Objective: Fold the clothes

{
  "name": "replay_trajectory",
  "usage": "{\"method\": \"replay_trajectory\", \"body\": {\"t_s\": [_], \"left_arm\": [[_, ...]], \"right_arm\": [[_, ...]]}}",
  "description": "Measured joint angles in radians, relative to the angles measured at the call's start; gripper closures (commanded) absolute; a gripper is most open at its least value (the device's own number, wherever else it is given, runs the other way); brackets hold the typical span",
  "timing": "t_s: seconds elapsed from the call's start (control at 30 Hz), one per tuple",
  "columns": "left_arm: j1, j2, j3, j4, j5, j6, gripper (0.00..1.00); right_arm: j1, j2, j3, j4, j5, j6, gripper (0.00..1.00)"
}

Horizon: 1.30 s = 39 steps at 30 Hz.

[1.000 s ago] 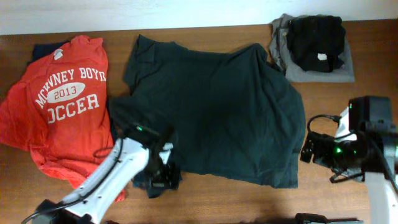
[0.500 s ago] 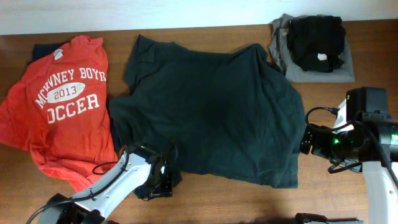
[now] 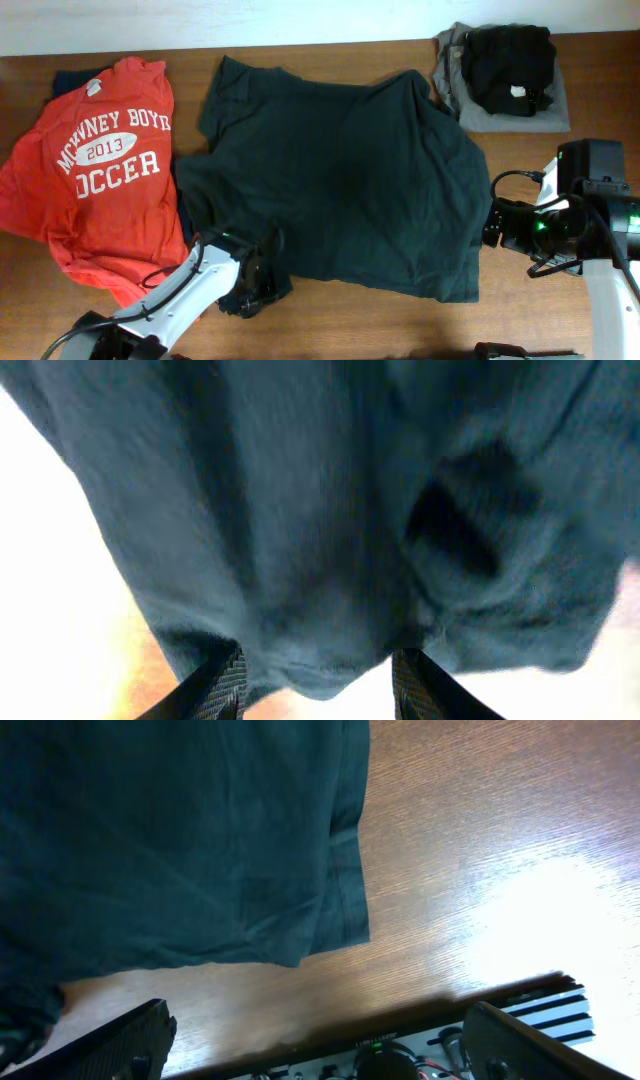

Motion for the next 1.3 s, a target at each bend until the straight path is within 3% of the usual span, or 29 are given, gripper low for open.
{"method": "replay_trajectory", "body": {"t_s": [0.13,0.2,0.23,0.27,0.3,0.47,0.57,0.83,0.93,1.3], "left_arm": [[0.013,0.000,0.000,0.049,-0.064,-0.023,0.54],[0.014,0.000,0.000,0.052,-0.113,-0.027,0.62],[0.014,0.000,0.000,0.052,-0.129,-0.030,0.72],[0.014,0.000,0.000,0.052,-0.143,-0.030,0.90],[0.014,0.000,0.000,0.052,-0.154,-0.035,0.99],[0.014,0.000,0.004,0.043,-0.161,-0.027,0.99],[0.025,0.001,0.085,-0.069,-0.147,0.037,0.99],[0.084,0.004,0.635,-0.449,-0.240,0.235,0.99],[0.089,-0.001,0.735,-0.462,-0.307,0.258,0.99],[0.090,0.014,0.711,-0.354,-0.383,0.276,0.99]], "right_arm": [[0.000,0.000,0.000,0.000,0.000,-0.004,0.04],[0.000,0.002,0.000,0.000,0.000,-0.006,0.04],[0.000,0.003,0.000,0.000,0.000,-0.006,0.04],[0.000,0.003,0.000,0.000,0.000,-0.006,0.04],[0.000,0.003,0.000,0.000,0.000,-0.006,0.04],[0.000,0.003,0.000,0.000,0.000,-0.007,0.07],[0.000,0.004,0.000,0.000,0.000,-0.007,0.14],[0.000,0.014,-0.002,-0.062,0.000,0.014,0.16],[0.000,0.028,-0.031,-0.070,0.000,0.080,0.16],[0.000,0.032,-0.374,0.079,-0.037,0.275,0.30]]}}
